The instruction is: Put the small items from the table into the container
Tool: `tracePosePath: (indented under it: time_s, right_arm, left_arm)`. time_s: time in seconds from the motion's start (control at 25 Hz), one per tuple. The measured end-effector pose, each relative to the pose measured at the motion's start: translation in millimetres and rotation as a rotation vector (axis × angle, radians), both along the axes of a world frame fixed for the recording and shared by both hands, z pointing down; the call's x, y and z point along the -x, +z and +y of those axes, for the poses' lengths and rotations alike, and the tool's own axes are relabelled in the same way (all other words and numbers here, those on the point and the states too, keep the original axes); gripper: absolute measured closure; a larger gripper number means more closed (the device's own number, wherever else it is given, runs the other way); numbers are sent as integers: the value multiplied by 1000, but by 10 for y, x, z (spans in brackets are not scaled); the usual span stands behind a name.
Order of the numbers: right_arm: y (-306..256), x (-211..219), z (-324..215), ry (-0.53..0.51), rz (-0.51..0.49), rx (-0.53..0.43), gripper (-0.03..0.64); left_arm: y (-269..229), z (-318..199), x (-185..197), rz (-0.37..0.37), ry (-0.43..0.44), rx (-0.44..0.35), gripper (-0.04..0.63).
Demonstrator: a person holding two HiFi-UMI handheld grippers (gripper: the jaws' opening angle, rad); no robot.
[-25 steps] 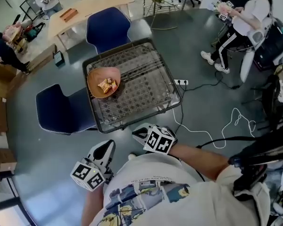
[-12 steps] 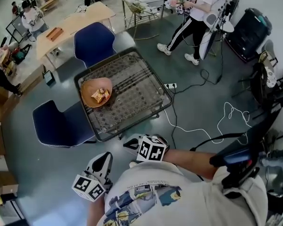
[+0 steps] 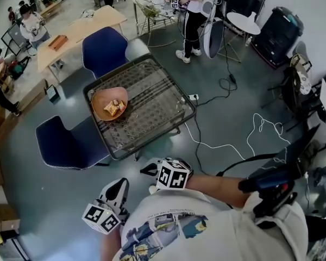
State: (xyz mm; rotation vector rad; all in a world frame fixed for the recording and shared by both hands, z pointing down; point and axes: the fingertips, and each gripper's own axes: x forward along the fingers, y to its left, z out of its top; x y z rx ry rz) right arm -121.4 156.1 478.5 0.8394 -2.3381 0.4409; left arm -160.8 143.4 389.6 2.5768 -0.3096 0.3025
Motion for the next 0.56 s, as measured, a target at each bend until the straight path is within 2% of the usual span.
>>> tracePosePath:
  time_s: [0.56]
  right_arm:
    - [32, 313, 180, 0, 34, 1, 607]
  left_arm:
    - [170, 226, 411, 25, -9, 25, 586]
